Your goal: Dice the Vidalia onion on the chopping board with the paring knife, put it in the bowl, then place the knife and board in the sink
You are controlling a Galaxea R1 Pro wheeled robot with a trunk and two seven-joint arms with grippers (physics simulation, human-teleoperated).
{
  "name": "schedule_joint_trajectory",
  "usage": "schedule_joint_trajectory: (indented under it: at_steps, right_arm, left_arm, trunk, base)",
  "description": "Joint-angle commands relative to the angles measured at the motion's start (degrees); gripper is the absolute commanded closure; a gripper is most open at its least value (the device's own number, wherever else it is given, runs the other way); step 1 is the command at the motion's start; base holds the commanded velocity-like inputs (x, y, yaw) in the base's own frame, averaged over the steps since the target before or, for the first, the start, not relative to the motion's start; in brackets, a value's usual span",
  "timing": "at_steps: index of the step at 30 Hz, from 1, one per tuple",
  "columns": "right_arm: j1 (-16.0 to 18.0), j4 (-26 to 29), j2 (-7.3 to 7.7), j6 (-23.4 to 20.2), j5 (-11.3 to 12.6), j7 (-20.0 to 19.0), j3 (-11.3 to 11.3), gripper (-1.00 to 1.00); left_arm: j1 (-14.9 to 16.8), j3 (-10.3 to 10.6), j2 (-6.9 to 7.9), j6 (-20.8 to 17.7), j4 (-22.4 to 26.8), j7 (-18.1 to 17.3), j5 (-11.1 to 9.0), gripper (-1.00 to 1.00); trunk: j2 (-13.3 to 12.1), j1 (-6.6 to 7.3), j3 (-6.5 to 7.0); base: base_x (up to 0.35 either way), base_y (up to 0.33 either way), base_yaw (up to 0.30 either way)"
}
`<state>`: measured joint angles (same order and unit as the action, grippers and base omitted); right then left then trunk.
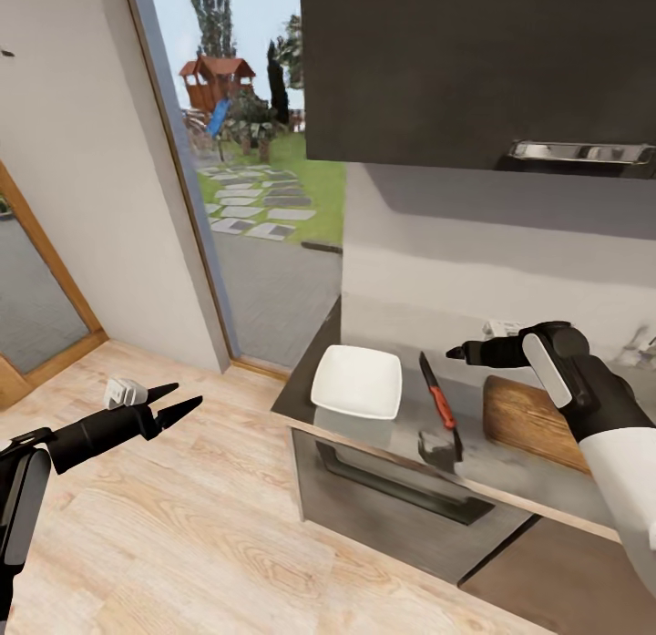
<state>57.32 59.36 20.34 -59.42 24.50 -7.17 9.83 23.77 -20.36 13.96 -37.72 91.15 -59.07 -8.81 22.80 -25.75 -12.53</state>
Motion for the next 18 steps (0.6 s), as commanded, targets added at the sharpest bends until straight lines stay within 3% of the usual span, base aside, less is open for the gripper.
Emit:
schedule_joint_trajectory:
  at_steps: [1,13,15,18]
  right_arm:
    - [0.1,0.0,0.05,-0.2,-0.6,-0.6,0.1,-1.00]
    - [-1.0,3.1,0.27,1.5,-0.7,-0.9,0.2,-1.00]
    - [-2.3,3.8,0.90,5.3,-0.7,-1.2,0.1,-1.00]
    - [-5.8,10.1,3.83,16.1,-0.7,-4.3,0.0,-1.00]
  left_arm:
    - [0.1,0.0,0.01,-0.4,0.0,-0.1,-0.2,-1.00]
    - [0.1,0.0,-0.14,-0.4,0.0,-0.1,-0.2,-1.00]
    - [0.1,0.0,-0.64,-0.4,0.0,-0.1,-0.2,-1.00]
    - [0.1,0.0,-1.28,-0.4,0.0,-0.1,-0.2,-1.00]
  trunk:
    - [0.1,-0.03,-0.12]
    - [0.1,-0.03,-0.12]
    - [0.1,-0.03,-0.12]
    - [0.1,-0.03,-0.12]
  base:
    - [-0.005,0.048,0.000]
    - [-0.001,0.006,0.000]
    - [0.000,0.000,0.000]
    - [0.000,0.000,0.000]
